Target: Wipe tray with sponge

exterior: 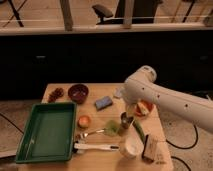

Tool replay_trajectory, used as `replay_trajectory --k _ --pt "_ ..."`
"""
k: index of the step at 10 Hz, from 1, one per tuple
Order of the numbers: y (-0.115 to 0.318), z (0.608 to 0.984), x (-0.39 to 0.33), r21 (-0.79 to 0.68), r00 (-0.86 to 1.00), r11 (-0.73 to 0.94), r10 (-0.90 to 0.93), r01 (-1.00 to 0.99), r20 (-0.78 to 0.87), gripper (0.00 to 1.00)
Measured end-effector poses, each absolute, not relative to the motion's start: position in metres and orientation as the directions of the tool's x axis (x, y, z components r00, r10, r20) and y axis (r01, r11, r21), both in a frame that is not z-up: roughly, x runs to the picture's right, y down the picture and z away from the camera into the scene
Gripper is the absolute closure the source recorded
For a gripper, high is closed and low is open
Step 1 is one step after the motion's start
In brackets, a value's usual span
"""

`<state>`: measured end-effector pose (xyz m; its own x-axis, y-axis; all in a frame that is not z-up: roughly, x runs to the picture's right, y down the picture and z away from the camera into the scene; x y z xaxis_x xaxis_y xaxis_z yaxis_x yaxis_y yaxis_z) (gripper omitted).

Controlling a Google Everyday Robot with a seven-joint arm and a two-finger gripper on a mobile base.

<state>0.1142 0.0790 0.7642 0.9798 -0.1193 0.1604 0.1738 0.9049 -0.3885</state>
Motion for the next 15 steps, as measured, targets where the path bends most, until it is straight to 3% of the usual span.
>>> replay_trajectory --k 15 --pt "0.056 0.796 0.089 -0.377 0.973 0.912 -0.083 0.162 0.217 0.2"
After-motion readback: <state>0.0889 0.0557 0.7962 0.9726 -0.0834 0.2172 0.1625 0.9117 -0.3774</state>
